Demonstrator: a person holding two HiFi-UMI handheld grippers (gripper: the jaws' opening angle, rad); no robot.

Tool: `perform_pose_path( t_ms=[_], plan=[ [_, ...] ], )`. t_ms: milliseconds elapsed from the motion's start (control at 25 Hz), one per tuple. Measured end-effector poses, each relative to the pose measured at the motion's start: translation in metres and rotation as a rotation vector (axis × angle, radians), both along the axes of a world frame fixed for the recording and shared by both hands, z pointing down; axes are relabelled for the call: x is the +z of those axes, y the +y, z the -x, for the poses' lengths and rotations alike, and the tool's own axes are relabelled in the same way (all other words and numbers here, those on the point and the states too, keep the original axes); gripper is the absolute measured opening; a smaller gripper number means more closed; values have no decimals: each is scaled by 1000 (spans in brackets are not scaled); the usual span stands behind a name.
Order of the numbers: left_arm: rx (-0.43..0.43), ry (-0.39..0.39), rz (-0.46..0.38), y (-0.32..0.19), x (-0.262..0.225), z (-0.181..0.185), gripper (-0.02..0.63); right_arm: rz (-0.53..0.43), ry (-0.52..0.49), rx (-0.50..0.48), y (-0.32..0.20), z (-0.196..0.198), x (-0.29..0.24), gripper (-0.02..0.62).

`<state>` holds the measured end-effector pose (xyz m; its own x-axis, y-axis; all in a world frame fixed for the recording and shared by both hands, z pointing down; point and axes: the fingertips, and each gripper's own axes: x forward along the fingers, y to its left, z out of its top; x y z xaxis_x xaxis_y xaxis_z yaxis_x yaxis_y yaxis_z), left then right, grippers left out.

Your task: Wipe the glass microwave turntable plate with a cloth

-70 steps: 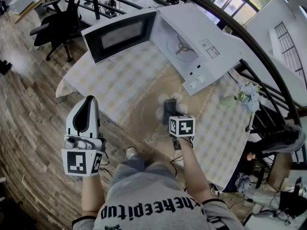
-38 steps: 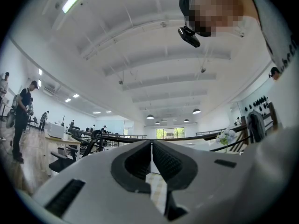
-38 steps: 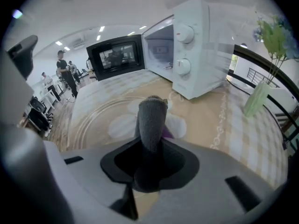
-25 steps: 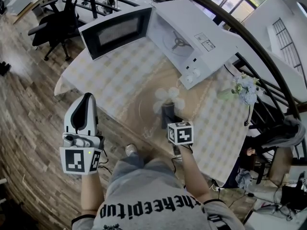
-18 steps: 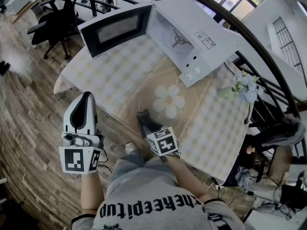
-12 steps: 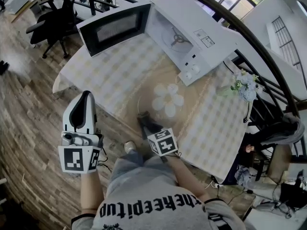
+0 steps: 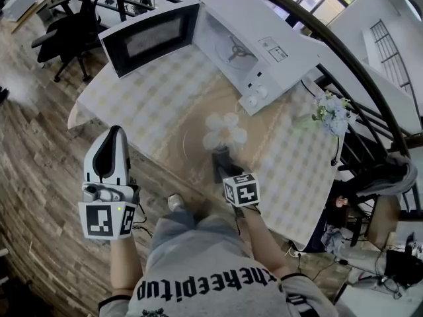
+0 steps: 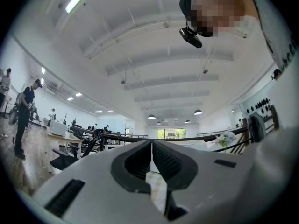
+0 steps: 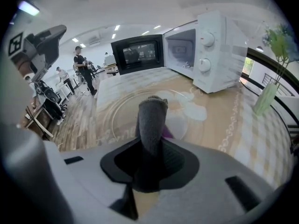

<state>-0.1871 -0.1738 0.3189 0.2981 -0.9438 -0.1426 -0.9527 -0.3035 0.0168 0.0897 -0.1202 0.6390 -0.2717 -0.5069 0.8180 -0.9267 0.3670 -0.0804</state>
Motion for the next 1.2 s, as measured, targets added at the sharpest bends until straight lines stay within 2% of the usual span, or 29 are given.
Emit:
perform_pose_path(
  t_ms=[320, 760, 920, 1200],
  plan=[
    [-8, -14, -9, 14, -5, -13, 12, -28, 44, 75, -9, -53, -1, 100],
    [-5, -20, -24, 42, -14, -42, 12, -76, 89, 80, -8, -63, -3, 100],
    [10, -31, -34, 56, -21, -60, 12, -106, 47, 76, -8, -57, -16, 101],
    [33, -33, -52, 84, -35, -90, 12, -286, -118, 73, 13, -50, -88, 104]
  ],
)
